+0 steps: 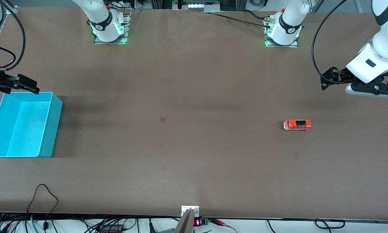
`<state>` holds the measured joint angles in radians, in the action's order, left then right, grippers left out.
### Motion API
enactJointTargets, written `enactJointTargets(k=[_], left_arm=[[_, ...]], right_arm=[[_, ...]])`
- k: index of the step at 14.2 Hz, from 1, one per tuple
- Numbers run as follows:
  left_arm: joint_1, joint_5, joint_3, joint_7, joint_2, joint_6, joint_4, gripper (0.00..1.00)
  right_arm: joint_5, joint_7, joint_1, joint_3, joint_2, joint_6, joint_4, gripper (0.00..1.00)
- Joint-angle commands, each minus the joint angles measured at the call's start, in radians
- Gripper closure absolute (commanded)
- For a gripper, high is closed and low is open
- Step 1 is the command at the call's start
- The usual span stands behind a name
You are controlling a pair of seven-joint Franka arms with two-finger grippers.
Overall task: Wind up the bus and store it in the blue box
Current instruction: 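Reach the left gripper down toward the orange toy bus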
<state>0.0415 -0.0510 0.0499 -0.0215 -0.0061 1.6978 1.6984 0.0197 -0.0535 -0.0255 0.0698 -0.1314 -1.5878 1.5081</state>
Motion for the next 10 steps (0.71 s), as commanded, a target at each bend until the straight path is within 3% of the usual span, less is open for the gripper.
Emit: enactJointTargets(k=[1,7,10], left_arm=[[0.008,0.022,-0.010,0.008,0.000,-0.020,-0.011,0.00],[0.008,0.022,-0.010,0.011,0.002,-0.026,-0.016,0.00],[0.009,0.020,-0.010,0.008,0.014,-0.159,-0.029,0.00]], right_arm=[[-0.017,-0.006,0.002,-0.002,-0.005,0.006,-0.017,0.00],[-0.017,-0.006,0.004,-0.002,-0.005,0.003,-0.017,0.00],[-0.017,-0.006,0.002,-0.004,-0.005,0.005,-0.017,0.00]])
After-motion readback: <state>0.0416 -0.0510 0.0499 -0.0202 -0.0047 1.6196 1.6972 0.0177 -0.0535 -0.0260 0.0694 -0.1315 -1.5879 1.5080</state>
